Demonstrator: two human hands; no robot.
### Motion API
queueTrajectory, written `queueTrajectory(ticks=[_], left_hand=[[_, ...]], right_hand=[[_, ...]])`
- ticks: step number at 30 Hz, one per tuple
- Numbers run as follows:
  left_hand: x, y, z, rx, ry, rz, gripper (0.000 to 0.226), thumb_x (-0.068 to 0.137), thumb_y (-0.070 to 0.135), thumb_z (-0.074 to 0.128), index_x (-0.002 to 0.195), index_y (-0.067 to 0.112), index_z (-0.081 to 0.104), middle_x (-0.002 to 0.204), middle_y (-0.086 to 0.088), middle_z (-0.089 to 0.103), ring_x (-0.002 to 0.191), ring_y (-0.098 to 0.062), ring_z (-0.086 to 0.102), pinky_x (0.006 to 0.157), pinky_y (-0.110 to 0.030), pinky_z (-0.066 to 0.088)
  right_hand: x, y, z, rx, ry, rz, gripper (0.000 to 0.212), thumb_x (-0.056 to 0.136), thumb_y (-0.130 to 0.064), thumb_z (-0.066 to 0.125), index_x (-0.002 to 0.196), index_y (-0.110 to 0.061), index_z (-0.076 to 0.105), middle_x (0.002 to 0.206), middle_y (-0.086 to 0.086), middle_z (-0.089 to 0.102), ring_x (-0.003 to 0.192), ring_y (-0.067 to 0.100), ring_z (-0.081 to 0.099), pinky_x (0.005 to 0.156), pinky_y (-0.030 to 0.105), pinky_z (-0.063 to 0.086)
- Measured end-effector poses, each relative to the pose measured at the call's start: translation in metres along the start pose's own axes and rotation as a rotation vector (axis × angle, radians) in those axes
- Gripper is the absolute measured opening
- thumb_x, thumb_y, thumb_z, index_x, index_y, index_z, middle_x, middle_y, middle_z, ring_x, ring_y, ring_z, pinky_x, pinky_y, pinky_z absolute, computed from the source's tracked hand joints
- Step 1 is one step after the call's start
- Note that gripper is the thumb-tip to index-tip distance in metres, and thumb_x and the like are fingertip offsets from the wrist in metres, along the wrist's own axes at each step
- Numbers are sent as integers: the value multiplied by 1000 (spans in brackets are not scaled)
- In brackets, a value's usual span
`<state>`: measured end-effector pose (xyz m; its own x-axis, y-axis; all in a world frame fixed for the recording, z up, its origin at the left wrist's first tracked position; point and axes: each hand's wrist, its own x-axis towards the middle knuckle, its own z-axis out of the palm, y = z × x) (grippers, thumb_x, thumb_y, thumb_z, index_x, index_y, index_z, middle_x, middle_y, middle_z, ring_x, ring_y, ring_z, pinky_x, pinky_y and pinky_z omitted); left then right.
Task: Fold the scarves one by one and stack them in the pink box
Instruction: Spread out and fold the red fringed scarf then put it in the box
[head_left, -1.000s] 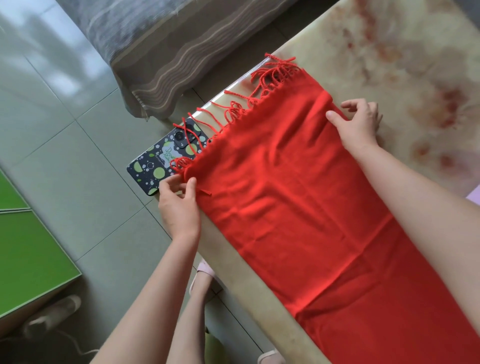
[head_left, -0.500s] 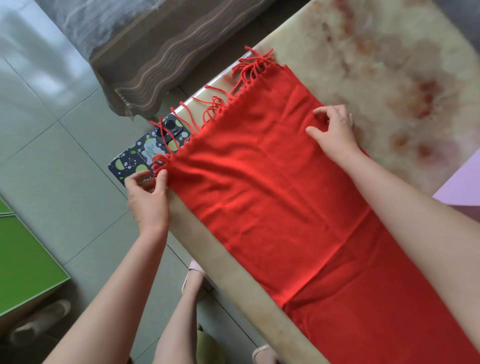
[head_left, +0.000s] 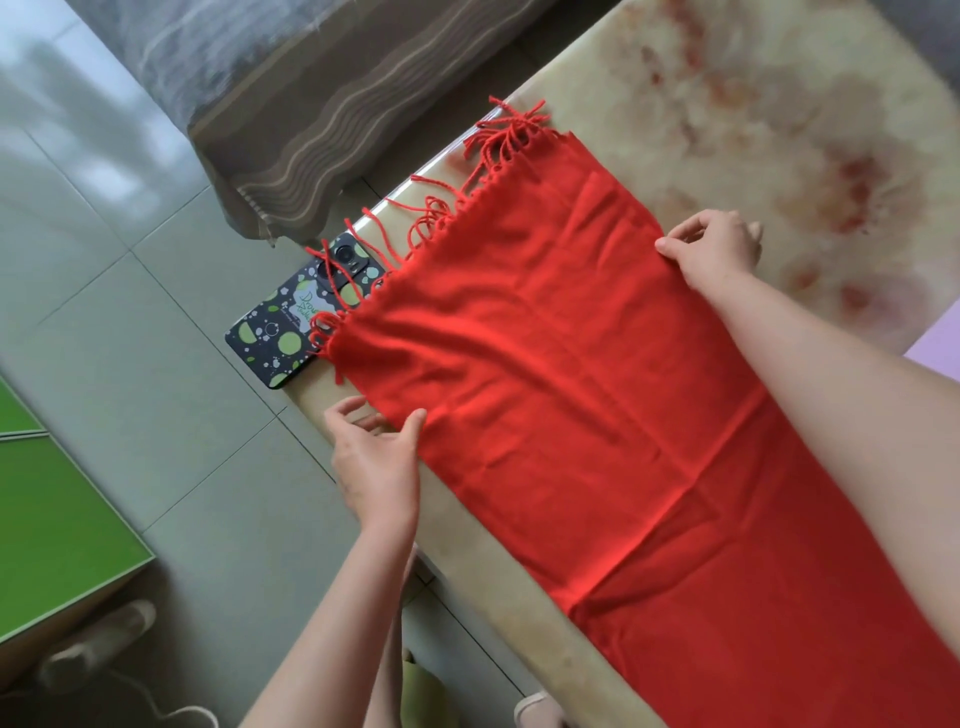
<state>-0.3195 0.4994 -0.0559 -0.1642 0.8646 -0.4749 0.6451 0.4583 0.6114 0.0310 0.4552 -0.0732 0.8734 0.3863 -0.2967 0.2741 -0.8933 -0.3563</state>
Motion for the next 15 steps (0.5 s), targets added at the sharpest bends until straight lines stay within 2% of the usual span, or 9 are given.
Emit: queueTrajectory(ticks=[3,6,11,15], left_hand=[[0,4,8,-7,20,-73,50,73,27,78,109,17,45,85,6,59,96,-23,62,78,-30,42],[3,0,10,-12,40,-91,50,75,27,77,112,15,46,89,3,61,99,-24,61,78,-30,39],[6,-3,8,-17,35,-91,50,73,31,79,110,17,49,98,-3,69,101,-22,62,81,-30,40],[9,-4,4,-53,31,-94,43,73,30,79,103,22,49,97,-4,70,98,-20,63,80,-30,40]], right_hand=[[-4,-2,-2,-6,58,-115,13,84,-24,66,95,-16,67,113,8,59,119,27,41,98,29,29],[-6,-2,-1,27,30,-183,21,82,-29,69,99,-17,65,112,9,59,114,28,45,92,24,26],[-5,-5,4,38,28,-138,24,80,-31,72,100,-19,65,113,7,57,113,27,44,93,26,29],[-1,-15,6,67,62,-201,22,79,-28,71,99,-20,65,113,7,53,113,25,43,88,19,23]])
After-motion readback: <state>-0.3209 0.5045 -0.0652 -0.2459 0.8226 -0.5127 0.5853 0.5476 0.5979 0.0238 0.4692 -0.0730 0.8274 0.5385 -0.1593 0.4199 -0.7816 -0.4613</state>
